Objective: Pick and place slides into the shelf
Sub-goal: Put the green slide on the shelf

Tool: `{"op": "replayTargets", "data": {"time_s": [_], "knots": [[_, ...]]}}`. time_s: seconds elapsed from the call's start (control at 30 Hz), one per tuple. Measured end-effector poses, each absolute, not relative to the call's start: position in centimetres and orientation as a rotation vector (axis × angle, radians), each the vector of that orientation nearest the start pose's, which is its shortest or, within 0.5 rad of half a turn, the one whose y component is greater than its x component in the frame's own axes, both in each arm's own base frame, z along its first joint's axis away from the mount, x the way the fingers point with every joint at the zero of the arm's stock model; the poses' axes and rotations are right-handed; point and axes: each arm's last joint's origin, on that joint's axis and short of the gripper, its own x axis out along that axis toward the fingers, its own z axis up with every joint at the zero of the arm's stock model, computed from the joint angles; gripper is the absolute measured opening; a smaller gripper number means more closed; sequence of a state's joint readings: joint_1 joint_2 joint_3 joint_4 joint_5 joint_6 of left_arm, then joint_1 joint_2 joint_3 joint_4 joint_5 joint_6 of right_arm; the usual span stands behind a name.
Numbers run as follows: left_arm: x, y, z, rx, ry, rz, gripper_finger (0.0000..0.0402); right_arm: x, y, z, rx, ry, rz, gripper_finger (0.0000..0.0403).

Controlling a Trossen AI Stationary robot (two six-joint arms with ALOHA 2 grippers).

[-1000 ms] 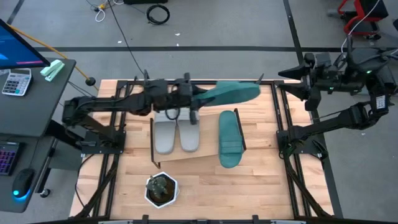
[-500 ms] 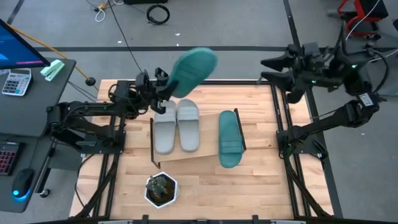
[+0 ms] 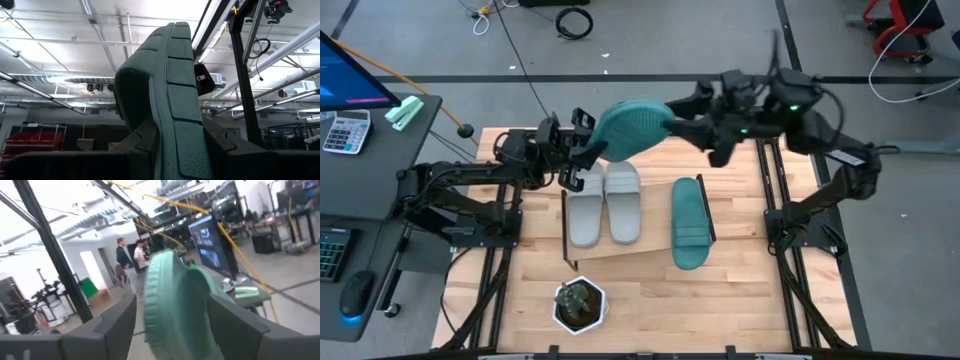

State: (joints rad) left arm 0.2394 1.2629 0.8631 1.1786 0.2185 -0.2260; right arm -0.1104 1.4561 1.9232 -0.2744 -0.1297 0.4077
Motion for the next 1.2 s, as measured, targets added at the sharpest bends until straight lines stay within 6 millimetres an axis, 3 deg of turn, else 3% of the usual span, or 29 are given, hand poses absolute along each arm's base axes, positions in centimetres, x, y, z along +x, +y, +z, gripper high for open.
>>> {"op": "replayTargets", "data": {"time_s": [0.33, 0.43, 0.57, 0.6, 0.8, 1.2], "knots": [[25.4, 5.5, 37.9, -0.056, -0.705, -0.104, 0.0097, 30.7, -3.1, 53.4, 0.371, -0.179, 0.058, 0.0231], [25.6, 5.5, 37.7, -0.076, -0.675, -0.114, 0.0097, 30.8, -3.1, 53.4, 0.342, -0.179, 0.057, 0.0177], [25.7, 5.5, 37.7, -0.083, -0.667, -0.110, 0.0106, 30.8, -3.1, 53.4, 0.287, -0.175, 0.085, 0.0049], [25.7, 5.5, 37.6, -0.085, -0.664, -0.100, 0.0115, 30.7, -3.1, 53.4, 0.271, -0.172, 0.101, 0.0035], [25.8, 5.9, 37.5, -0.099, -0.658, -0.018, 0.0151, 29.8, -3.3, 53.6, 0.203, -0.153, 0.111, 0.0037], [25.8, 6.4, 37.5, -0.149, -0.668, 0.041, 0.0156, 26.8, -5.1, 53.5, 0.038, -0.040, 0.048, 0.0035]]}}
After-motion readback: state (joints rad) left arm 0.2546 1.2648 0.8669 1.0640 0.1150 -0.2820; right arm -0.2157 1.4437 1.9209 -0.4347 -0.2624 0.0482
